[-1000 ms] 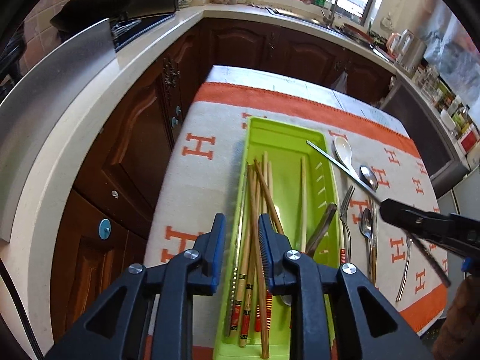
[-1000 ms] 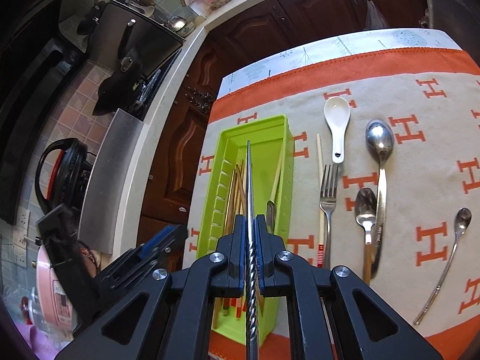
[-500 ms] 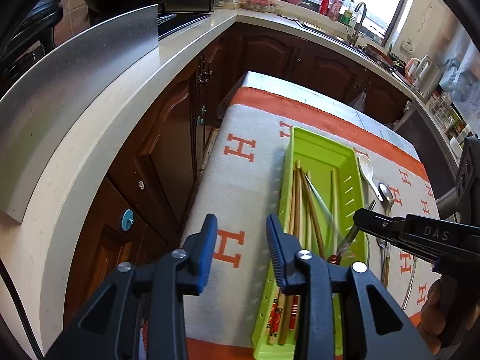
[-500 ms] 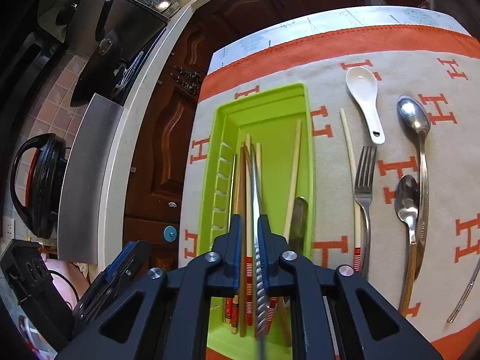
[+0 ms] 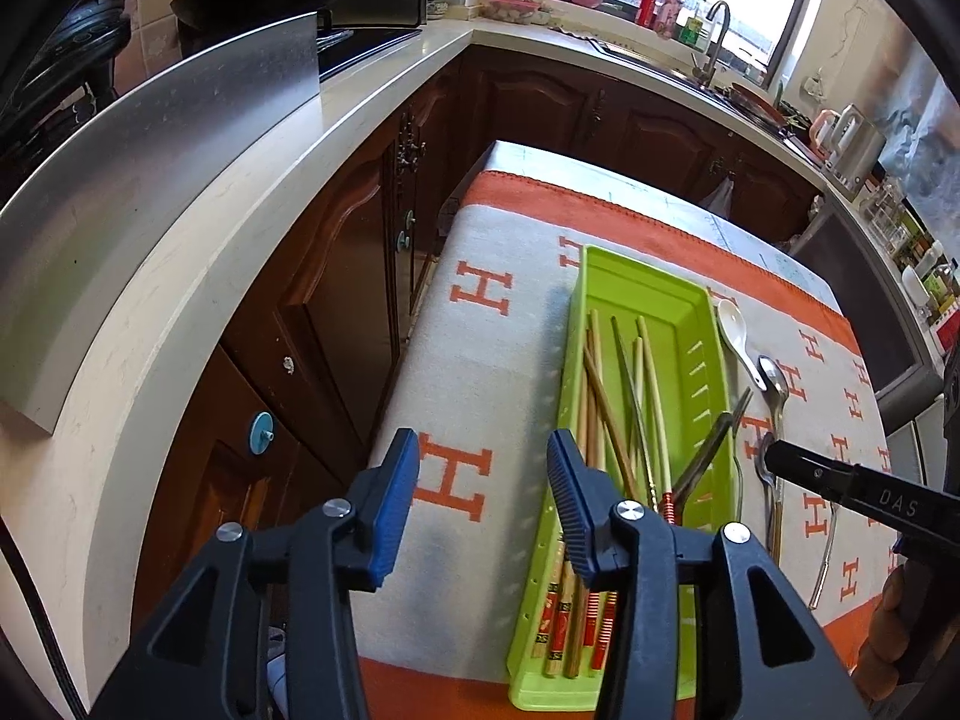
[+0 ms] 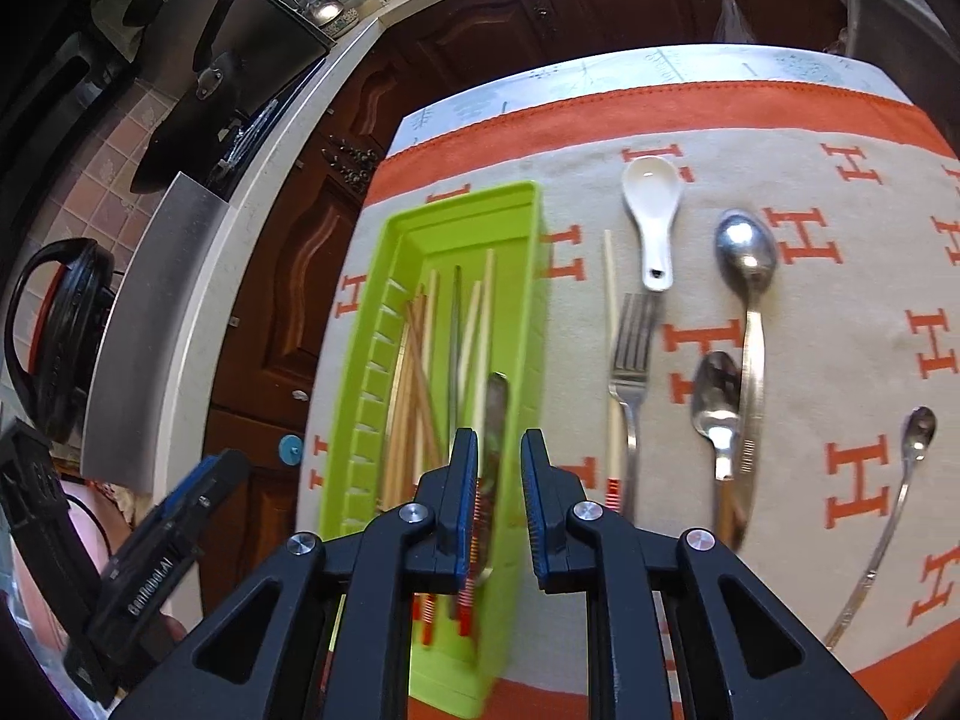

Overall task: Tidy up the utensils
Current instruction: 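Grasp a wooden-handled steel spoon with the left tool while the right tool grasps a small teaspoon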

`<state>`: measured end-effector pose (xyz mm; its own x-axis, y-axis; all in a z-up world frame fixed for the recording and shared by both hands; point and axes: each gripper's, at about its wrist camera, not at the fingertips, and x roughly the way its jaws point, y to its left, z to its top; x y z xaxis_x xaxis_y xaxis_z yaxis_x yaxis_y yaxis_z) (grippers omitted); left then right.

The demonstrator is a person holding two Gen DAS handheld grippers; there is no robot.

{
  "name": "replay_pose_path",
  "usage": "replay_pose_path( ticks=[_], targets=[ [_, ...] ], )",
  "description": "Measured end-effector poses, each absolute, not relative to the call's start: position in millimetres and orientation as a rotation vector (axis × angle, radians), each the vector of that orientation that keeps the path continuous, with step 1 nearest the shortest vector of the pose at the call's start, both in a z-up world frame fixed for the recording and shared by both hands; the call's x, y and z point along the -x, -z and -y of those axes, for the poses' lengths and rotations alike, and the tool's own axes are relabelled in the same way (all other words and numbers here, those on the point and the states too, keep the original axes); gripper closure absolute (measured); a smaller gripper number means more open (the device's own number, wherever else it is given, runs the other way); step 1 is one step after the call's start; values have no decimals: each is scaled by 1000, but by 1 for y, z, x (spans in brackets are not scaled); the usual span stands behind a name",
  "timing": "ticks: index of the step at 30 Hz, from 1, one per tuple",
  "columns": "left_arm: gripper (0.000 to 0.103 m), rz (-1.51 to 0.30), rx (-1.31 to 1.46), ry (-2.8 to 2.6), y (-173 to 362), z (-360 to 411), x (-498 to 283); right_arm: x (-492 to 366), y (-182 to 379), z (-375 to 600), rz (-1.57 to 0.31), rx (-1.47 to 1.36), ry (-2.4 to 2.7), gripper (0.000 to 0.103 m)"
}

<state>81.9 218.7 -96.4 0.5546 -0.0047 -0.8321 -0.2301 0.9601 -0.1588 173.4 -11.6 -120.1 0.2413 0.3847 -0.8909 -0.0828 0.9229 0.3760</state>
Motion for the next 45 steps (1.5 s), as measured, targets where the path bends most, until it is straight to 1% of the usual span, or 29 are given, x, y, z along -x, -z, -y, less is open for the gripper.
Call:
replay_pose_path(
  ticks=[4, 8, 16, 26, 30, 36, 39, 45],
  targets=[
    [59, -979, 236, -105, 92, -202, -80, -162, 117, 39, -1272, -249, -308, 88],
    [55, -975, 204, -65, 85, -179, -77, -149, 110, 72, -1242, -231, -275, 88],
    [55, -987, 142, 32, 78, -123, -77, -120, 103, 150, -1207, -224, -221, 88],
    [55, -1038, 138, 178, 92, -50, -85, -105, 123, 235, -1234, -355, -164, 88],
    [55, -1066, 176, 203, 108, -32, -94, -104, 136, 248, -1240, -355, -168, 88],
    [55, -1161, 239, 221, 143, -16, -111, -109, 167, 248, -1282, -373, -208, 88],
    [55, -1175, 196, 194, 153, -7, -116, -112, 180, 247, -1298, -373, -216, 88],
    [55, -1190, 173, 200, 164, 5, -126, -121, 184, 238, -1253, -333, -237, 88]
  ],
)
